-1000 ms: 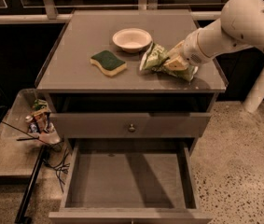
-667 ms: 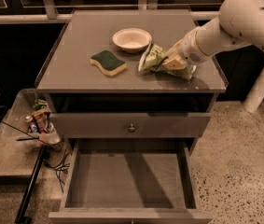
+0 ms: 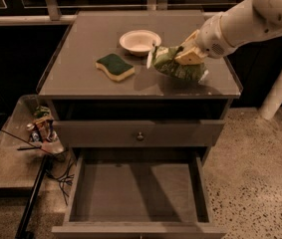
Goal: Place green jalapeno chip bag into middle drawer
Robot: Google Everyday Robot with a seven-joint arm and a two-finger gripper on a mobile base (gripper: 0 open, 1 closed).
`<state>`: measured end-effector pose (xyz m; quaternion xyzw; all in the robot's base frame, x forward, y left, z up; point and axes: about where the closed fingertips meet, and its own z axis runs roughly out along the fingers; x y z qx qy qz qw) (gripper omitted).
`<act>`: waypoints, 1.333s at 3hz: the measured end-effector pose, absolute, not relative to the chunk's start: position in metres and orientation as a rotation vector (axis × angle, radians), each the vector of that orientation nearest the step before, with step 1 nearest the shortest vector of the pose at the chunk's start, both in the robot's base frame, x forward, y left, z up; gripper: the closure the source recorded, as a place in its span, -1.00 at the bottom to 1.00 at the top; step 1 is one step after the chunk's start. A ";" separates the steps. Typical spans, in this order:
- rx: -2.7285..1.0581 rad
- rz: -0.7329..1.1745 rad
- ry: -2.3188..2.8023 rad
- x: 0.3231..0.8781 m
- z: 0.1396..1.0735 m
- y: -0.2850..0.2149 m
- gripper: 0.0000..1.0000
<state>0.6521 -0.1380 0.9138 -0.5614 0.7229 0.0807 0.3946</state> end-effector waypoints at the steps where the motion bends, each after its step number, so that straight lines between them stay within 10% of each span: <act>1: -1.430 0.224 1.763 0.620 0.948 -0.139 1.00; 4: -1.424 0.160 1.748 0.495 0.956 -0.162 1.00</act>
Offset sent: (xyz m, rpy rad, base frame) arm -0.1366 -0.0277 0.0783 0.0515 -0.1156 0.0615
